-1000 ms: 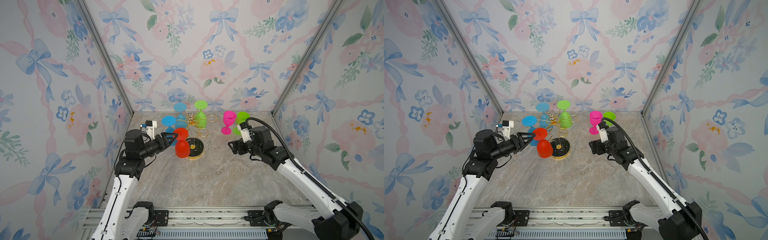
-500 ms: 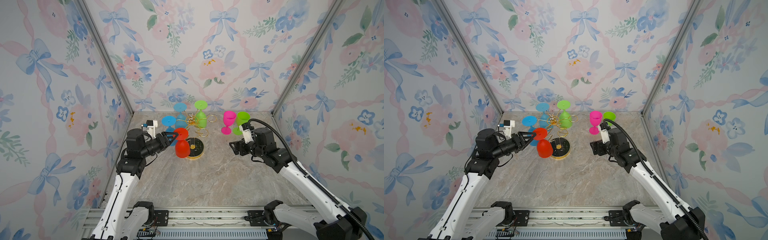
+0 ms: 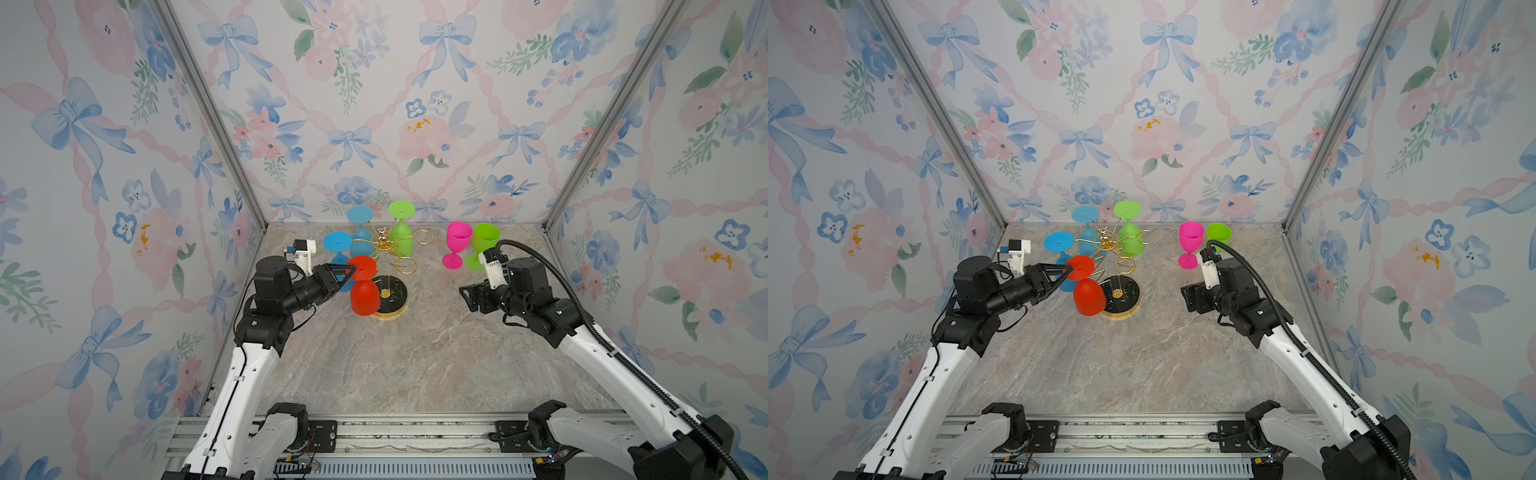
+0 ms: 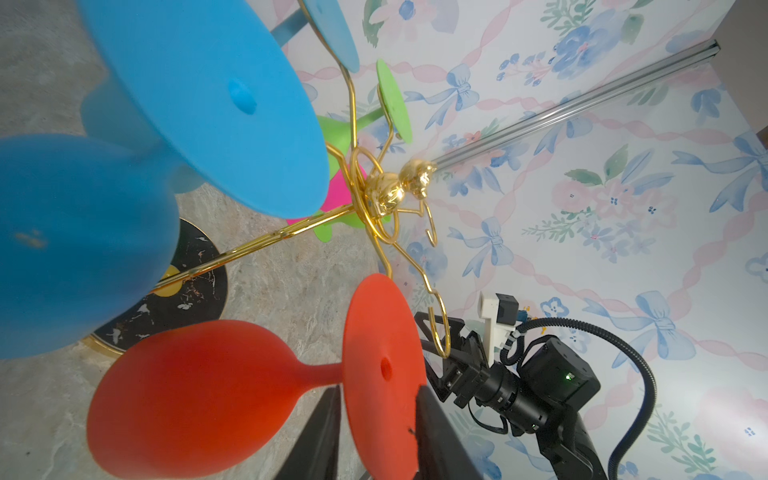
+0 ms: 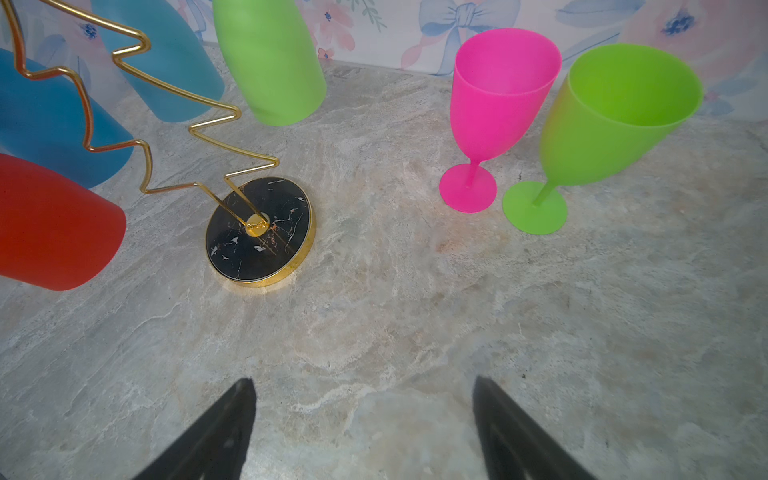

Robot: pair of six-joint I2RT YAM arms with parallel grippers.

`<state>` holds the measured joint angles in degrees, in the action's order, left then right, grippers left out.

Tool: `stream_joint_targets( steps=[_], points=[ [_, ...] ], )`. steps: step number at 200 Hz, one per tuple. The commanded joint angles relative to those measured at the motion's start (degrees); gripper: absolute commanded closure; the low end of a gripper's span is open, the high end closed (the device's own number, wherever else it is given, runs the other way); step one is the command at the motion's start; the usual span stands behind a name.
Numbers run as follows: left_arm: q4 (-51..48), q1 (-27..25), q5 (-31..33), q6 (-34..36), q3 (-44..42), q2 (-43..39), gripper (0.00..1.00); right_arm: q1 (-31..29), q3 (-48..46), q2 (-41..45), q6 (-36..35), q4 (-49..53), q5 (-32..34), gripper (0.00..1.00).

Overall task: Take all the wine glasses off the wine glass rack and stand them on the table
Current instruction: 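Close the left gripper on the red glass's foot, then pull the red glass off its rack hook toward the robot with the left gripper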

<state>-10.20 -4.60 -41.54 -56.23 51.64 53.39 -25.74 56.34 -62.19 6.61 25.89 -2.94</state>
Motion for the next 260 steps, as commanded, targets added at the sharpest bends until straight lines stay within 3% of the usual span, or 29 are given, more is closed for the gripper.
stream_joint_targets(
  steps=[1, 101, 260],
  points=[
    [1.7, -0.3, 0.4, -0.2, -0.2, 0.1, 0.70, -0.7, -0.8, 0.9, 0.3, -0.4, 0.5, 0.16],
    [1.7, -0.3, 0.7, -0.7, 0.2, -0.4, 0.84, -0.7, -0.7, 0.4, 0.7, -0.9, 0.3, 0.16],
    [1.7, -0.3, -0.1, -2.2, 1.8, -1.2, 0.96, -1.3, -1.4, -0.7, 1.5, -2.3, 0.4, 0.16]
  ],
)
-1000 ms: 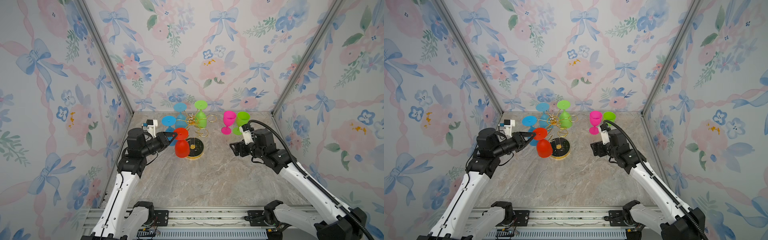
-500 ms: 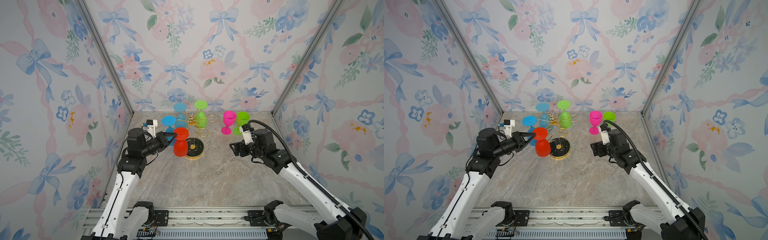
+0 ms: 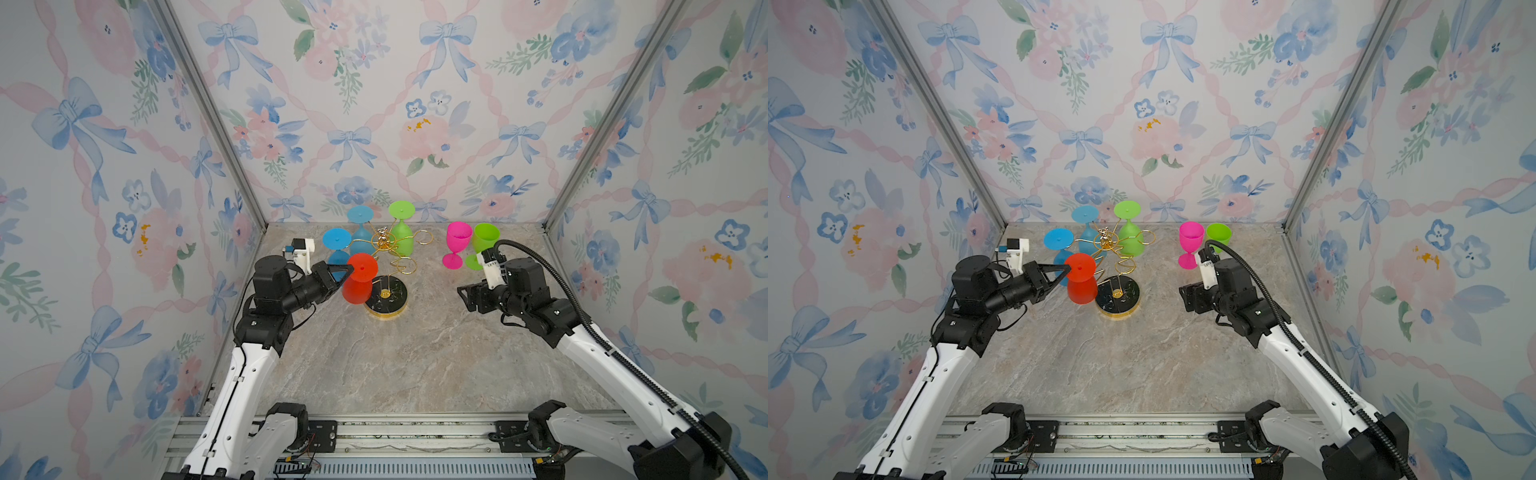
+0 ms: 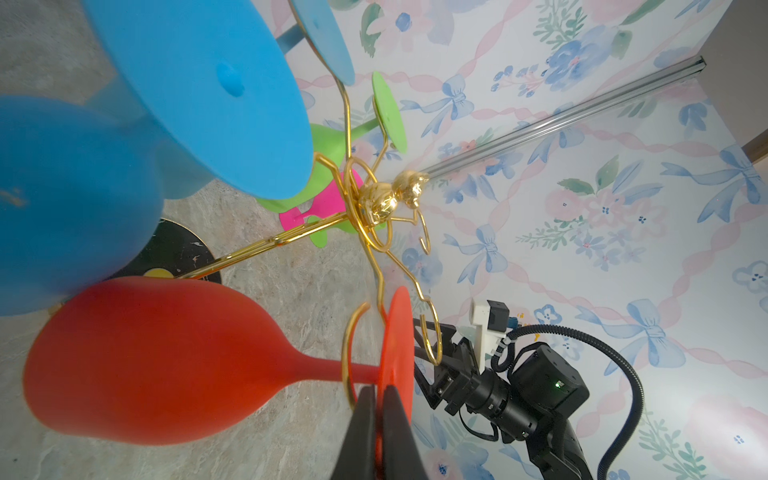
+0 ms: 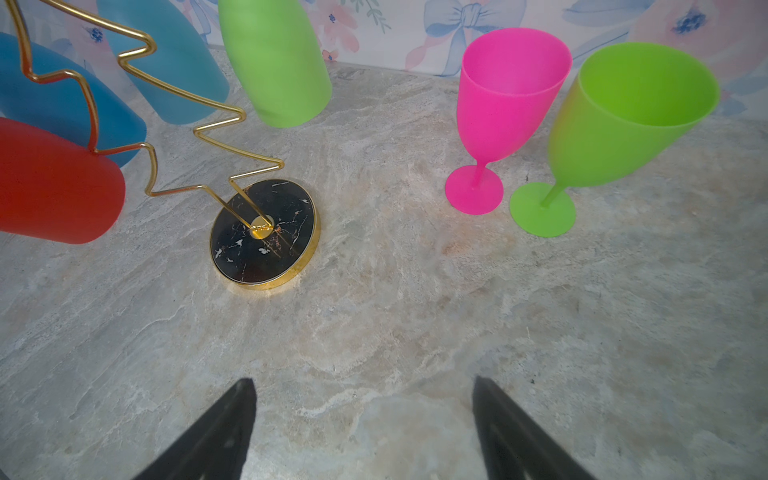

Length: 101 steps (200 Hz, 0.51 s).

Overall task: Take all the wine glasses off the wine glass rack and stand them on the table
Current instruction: 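Pull the red glass off its rack hook toward the robot with the left gripper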

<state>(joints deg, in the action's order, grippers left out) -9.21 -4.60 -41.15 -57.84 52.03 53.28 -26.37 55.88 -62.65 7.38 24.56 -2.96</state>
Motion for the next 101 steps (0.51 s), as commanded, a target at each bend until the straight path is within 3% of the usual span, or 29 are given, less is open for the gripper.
stream_joint_targets(
  steps=[1, 101],
  points=[
    [0.7, -0.3, -0.5, -0.6, 1.4, -1.1, 0.96, -0.7, -1.0, -0.3, 0.8, -0.9, 0.4, 0.16],
    [0.6, -0.3, -0.7, -3.7, 1.3, -1.8, 1.00, -0.8, -1.4, -0.3, 0.9, -1.3, 0.7, 0.16]
  ],
)
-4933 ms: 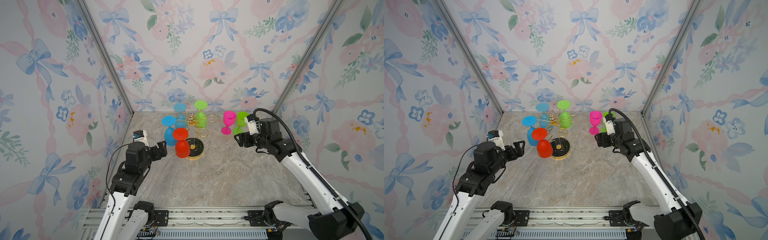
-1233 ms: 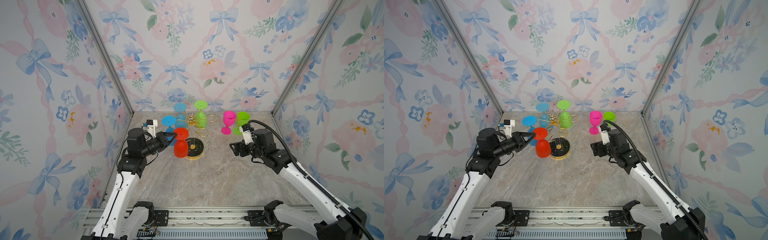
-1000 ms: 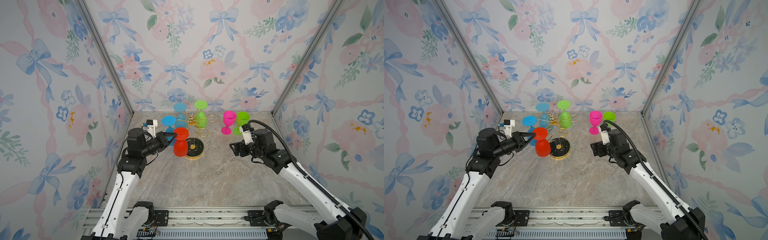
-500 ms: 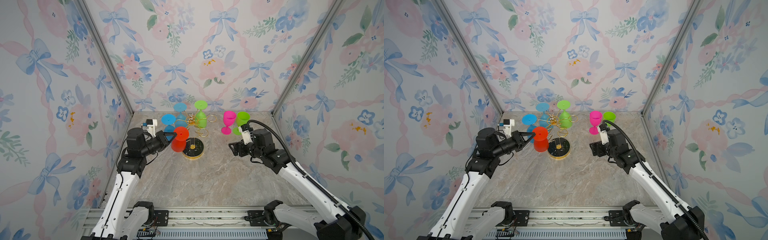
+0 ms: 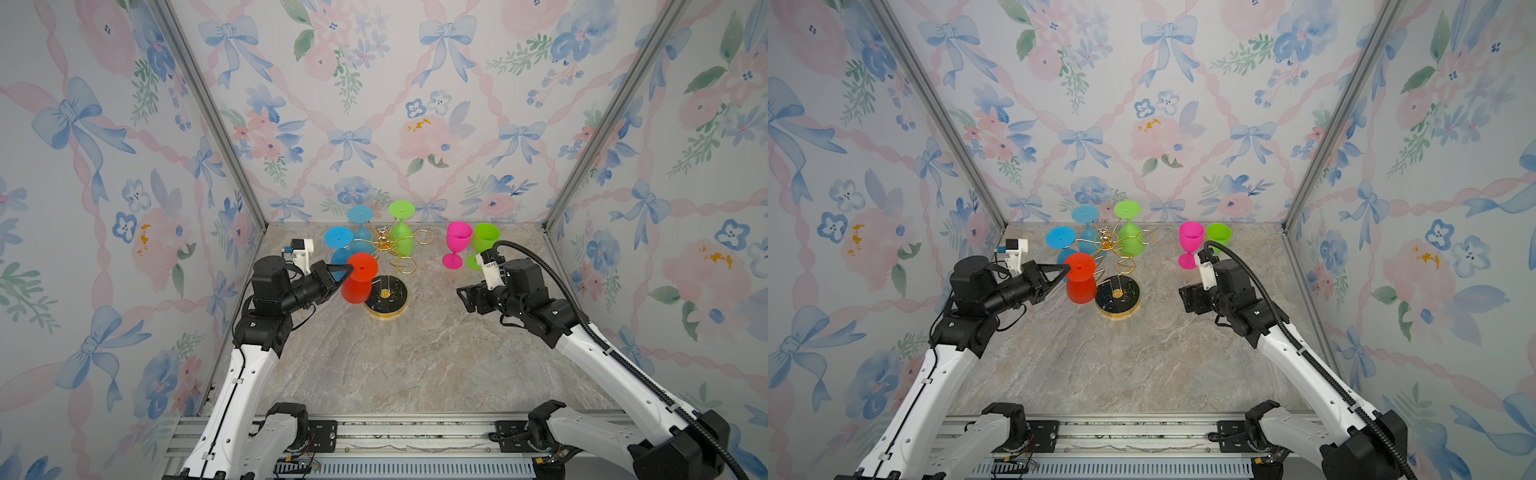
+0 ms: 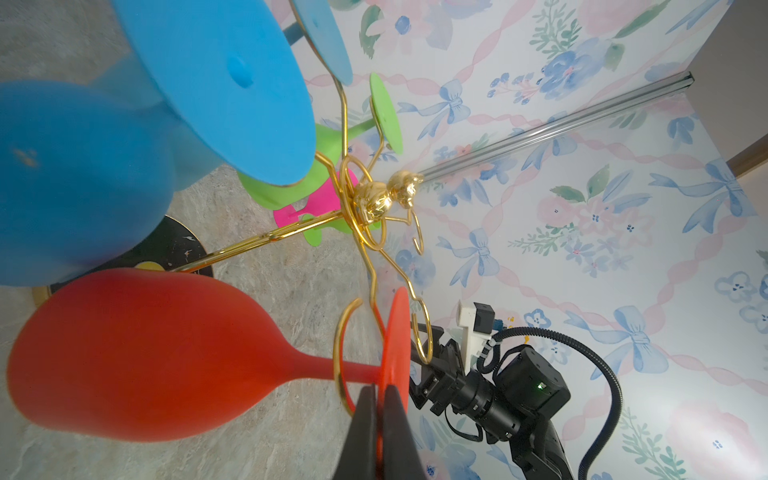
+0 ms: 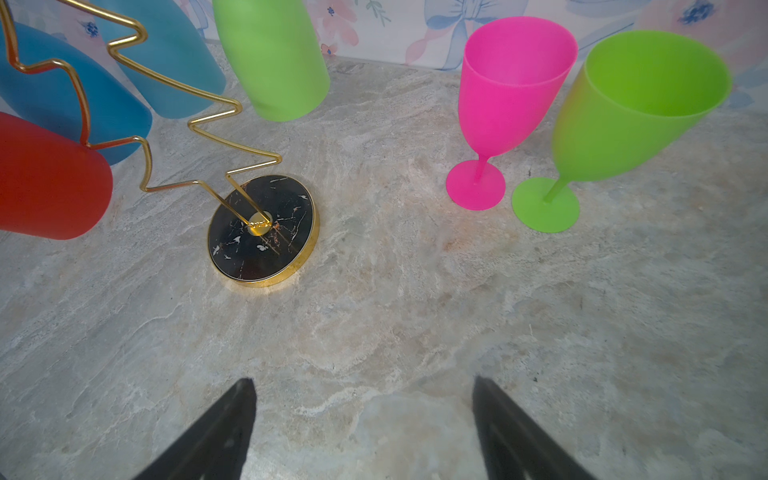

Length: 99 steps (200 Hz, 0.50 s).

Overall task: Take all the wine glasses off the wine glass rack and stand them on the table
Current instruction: 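Pull the red glass off its rack hook toward the robot with the left gripper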

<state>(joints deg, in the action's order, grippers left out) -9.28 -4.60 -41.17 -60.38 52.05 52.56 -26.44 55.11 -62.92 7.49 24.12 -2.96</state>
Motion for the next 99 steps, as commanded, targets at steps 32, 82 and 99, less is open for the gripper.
stream_joint_targets(
  steps=[32, 82, 99],
  points=[
    [0.7, -0.3, 0.4, -3.4, 1.5, -2.1, 1.00, -0.7, -0.9, 0.0, 1.0, -1.0, 0.7, 0.16],
    [0.7, -0.3, 2.9, -8.0, 2.1, -2.9, 1.00, -0.8, -0.9, 0.0, 0.9, -1.0, 0.9, 0.16],
    [0.7, -0.3, 4.5, -10.4, 1.6, -3.2, 1.00, -0.8, -1.1, 0.2, 1.0, -1.1, 1.0, 0.16]
  ],
)
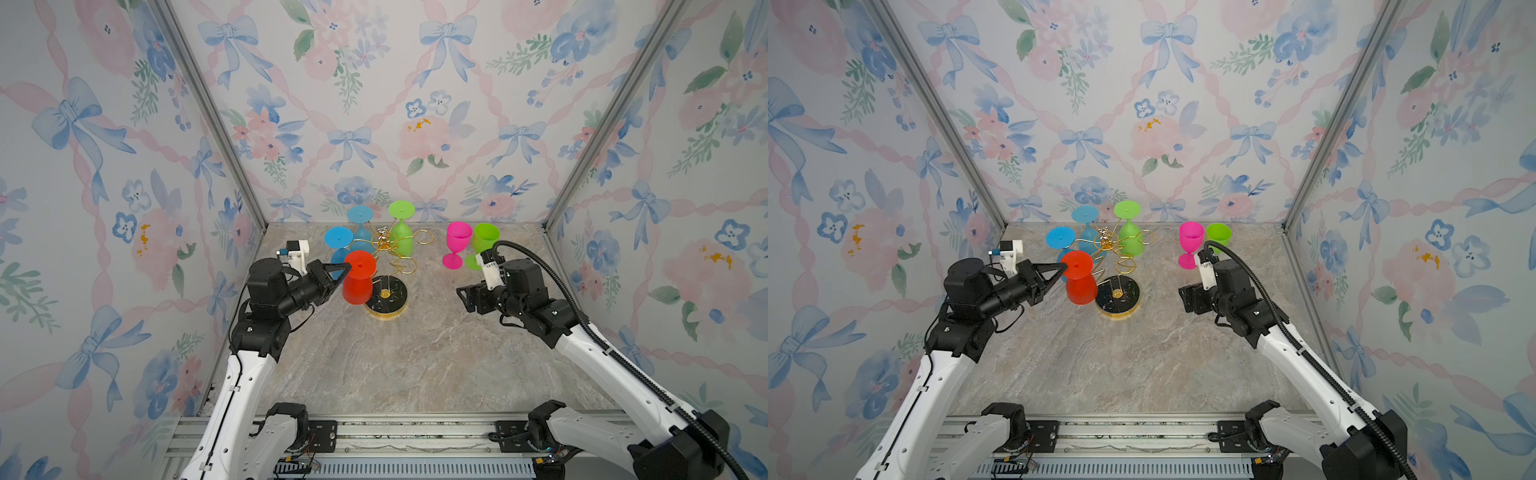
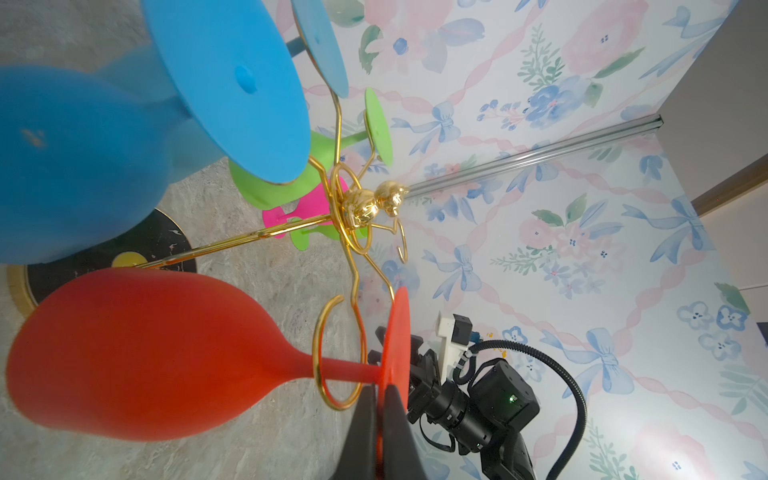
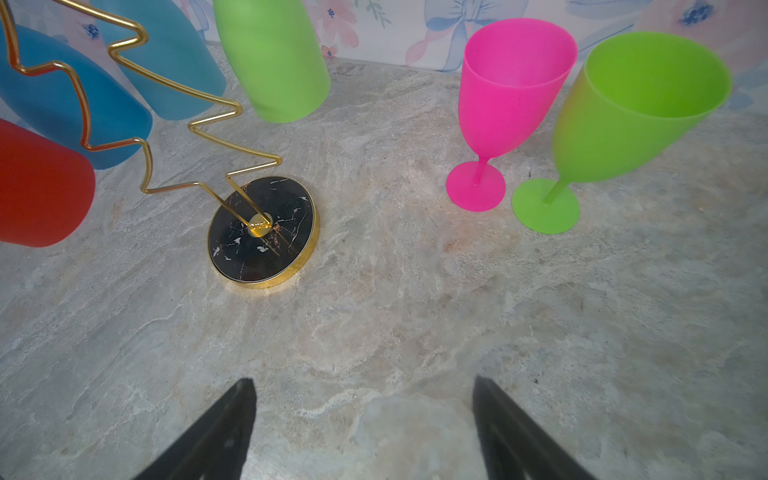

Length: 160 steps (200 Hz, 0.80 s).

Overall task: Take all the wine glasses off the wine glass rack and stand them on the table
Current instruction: 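Pull the red glass off its rack hook toward the robot with the left gripper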

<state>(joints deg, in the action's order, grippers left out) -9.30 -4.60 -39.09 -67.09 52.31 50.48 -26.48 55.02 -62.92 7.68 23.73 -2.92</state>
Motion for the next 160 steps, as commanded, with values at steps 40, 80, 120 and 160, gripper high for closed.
stream_joint_targets(
  steps=[40, 80, 120, 160],
  points=[
    [0.7, -0.3, 4.0, -5.6, 1.7, -1.1, 1.00, -0.8, -1.3, 0.5, 0.7, -0.6, 1.3, 0.16],
    [0.6, -1.0, 6.1, -7.0, 2.4, -1.3, 1.00, -0.8, -1.7, 0.6, 0.8, -0.9, 1.5, 0.16],
    [0.6, -1.8, 10.6, -9.9, 2.0, -2.6, 1.00, -0.8, -1.7, 0.6, 0.8, -1.0, 1.6, 0.16],
    [-0.1, -2.1, 13.4, -14.7, 0.9, -3.4, 1.00, -0.8, -1.7, 0.6, 0.6, -0.8, 1.7, 0.16]
  ],
)
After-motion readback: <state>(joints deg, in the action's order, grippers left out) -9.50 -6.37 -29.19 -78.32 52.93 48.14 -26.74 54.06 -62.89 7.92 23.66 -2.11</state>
